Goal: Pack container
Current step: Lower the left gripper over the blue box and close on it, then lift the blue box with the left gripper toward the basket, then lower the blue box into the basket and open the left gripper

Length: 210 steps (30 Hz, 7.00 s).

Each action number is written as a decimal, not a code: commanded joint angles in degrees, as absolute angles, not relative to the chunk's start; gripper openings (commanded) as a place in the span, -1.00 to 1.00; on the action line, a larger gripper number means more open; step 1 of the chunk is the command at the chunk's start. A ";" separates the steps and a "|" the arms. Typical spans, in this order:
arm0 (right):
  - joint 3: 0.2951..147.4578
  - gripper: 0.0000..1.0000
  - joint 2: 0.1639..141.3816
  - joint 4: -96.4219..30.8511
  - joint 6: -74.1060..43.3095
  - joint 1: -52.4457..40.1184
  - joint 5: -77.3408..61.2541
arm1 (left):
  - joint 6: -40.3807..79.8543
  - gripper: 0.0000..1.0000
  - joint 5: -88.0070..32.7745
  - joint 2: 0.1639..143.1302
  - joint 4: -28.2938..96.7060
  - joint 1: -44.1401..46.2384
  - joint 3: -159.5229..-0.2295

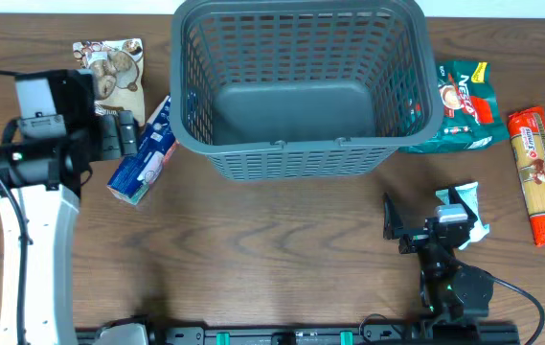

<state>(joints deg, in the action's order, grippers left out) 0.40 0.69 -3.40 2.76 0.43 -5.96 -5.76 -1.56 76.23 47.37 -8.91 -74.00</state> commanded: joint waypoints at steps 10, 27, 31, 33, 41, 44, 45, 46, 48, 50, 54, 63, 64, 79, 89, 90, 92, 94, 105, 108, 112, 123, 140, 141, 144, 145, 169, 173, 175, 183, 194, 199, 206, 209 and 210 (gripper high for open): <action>0.32 0.98 0.32 -3.64 3.46 0.78 -5.85 | -25.78 0.97 -20.34 88.49 51.81 -12.10 -74.81; 0.32 0.99 0.32 -3.64 3.46 0.78 -5.87 | -31.18 0.97 -16.29 96.66 48.29 -12.03 -74.48; 0.32 0.99 0.32 -3.64 3.46 0.78 -5.87 | -38.33 0.97 -16.25 96.68 47.68 -12.03 -74.48; 0.32 0.99 0.32 -3.64 3.46 0.78 -5.85 | -41.10 0.97 -16.23 96.68 47.13 -12.03 -74.48; 0.32 0.99 0.32 -3.64 3.46 0.78 -5.85 | -41.85 0.97 -17.39 98.65 43.16 -12.03 -74.48; 0.32 0.98 0.32 -3.64 3.46 0.78 -5.85 | -41.80 0.97 -17.58 100.20 43.16 -12.03 -74.48; 0.32 0.98 0.32 -3.64 3.46 0.78 -5.87 | -41.80 0.97 -17.58 100.88 43.16 -11.97 -74.48; 0.32 0.98 0.32 -3.64 3.46 0.78 -5.85 | -41.80 0.96 -17.58 101.54 43.18 -11.79 -74.48; 0.32 0.99 0.32 -3.64 3.46 0.78 -5.85 | -41.80 0.96 -17.93 102.61 43.16 -11.16 -74.48; 0.32 0.99 0.32 -3.66 3.46 0.78 -5.87 | -41.80 0.97 -19.14 103.50 42.61 -10.24 -74.48; 0.32 0.99 0.32 -3.66 3.46 0.78 -5.85 | -41.78 0.97 -20.58 104.68 40.32 -7.94 -74.48; 0.32 0.99 0.32 -3.64 3.46 0.78 -5.85 | -41.23 0.97 -18.13 108.60 36.67 -3.51 -74.48; 0.32 0.98 0.32 -3.64 3.46 0.78 -5.85 | -41.04 0.97 -17.54 108.95 36.58 -3.51 -74.48; 0.32 0.99 0.32 -3.64 3.46 0.78 -5.85 | -40.42 0.97 -11.03 113.14 33.65 -5.08 -74.48; 0.32 0.99 0.32 -3.64 3.46 0.78 -5.85 | -39.38 0.97 -11.22 115.26 34.17 -5.67 -74.48; 0.32 0.97 0.32 -3.64 3.46 0.78 -5.85 | -38.04 0.97 -11.46 115.26 34.20 -5.65 -74.48; 0.32 0.98 0.32 -3.64 3.46 0.78 -5.85 | -35.83 0.97 -11.46 115.26 34.87 -5.67 -74.48; 0.32 0.98 0.32 -3.64 3.46 0.78 -5.85 | -35.68 0.97 -11.49 115.26 35.09 -5.67 -74.48; 0.32 0.98 0.32 -3.64 3.46 0.78 -5.87 | -35.70 -0.88 -11.27 115.31 32.84 -5.72 -74.48; 0.32 0.99 0.32 -3.64 3.46 0.78 -5.87 | -35.68 -0.89 -10.83 115.31 32.84 -5.72 -74.48; 0.32 0.98 0.32 -3.64 3.46 0.78 -5.85 | -33.50 -0.89 -7.70 115.00 32.84 -5.72 -74.50; 0.32 0.98 0.32 -3.64 3.46 0.78 -5.85 | -22.22 -0.89 -0.78 106.37 32.88 -7.99 -78.46; 0.32 0.98 0.32 -3.64 3.46 0.78 -5.87 | -17.23 -0.89 -8.93 82.00 32.86 -9.58 -90.11; 0.32 0.98 0.32 -3.64 3.46 0.78 -5.85 | -17.23 -0.89 -10.66 80.93 33.06 -9.56 -91.07; 0.32 0.99 0.32 -3.64 3.46 0.78 -5.85 | -17.23 -0.88 -16.64 78.85 34.17 -9.56 -94.30; 0.32 0.98 0.32 -3.64 3.46 0.78 -5.85 | -17.23 -0.88 -18.74 78.52 35.09 -9.56 -95.70; 0.32 0.99 0.32 -3.64 3.46 0.78 -5.85 | -22.74 -0.89 -37.28 87.92 43.68 6.09 -111.74; 0.32 0.98 0.32 -3.64 3.46 0.78 -5.87 | -27.44 -0.89 -38.61 89.12 43.77 11.29 -111.72; 0.32 0.99 0.32 -3.64 3.46 0.78 -5.87 | -29.21 -0.88 -38.63 89.49 44.01 13.54 -111.72; 0.32 0.98 0.32 -3.64 3.46 0.78 -5.85 | -32.49 -0.89 -38.59 92.33 46.63 20.53 -111.72; 0.32 0.99 0.32 -3.64 3.46 0.78 -5.85 | -36.07 -0.88 -38.33 97.89 49.93 22.11 -111.72; 0.32 0.99 0.32 -3.64 3.46 0.78 -5.85 | -36.75 -0.89 -38.33 100.57 50.61 22.11 -111.72; 0.32 0.99 0.32 -3.64 3.46 0.78 -5.85 | -41.82 -0.89 -35.81 103.85 53.34 22.09 -111.72; 0.32 0.99 0.32 -3.64 3.46 0.78 -5.85 | -42.46 -0.88 -34.87 105.34 53.39 22.09 -111.72; 0.32 0.99 0.32 -3.64 3.46 0.78 -5.85 | -42.46 -0.89 -34.85 105.73 53.39 22.09 -111.72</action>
<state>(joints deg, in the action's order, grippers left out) 0.38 0.69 -3.40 2.79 0.43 -5.98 -40.38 -35.42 104.73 53.47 22.02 -109.97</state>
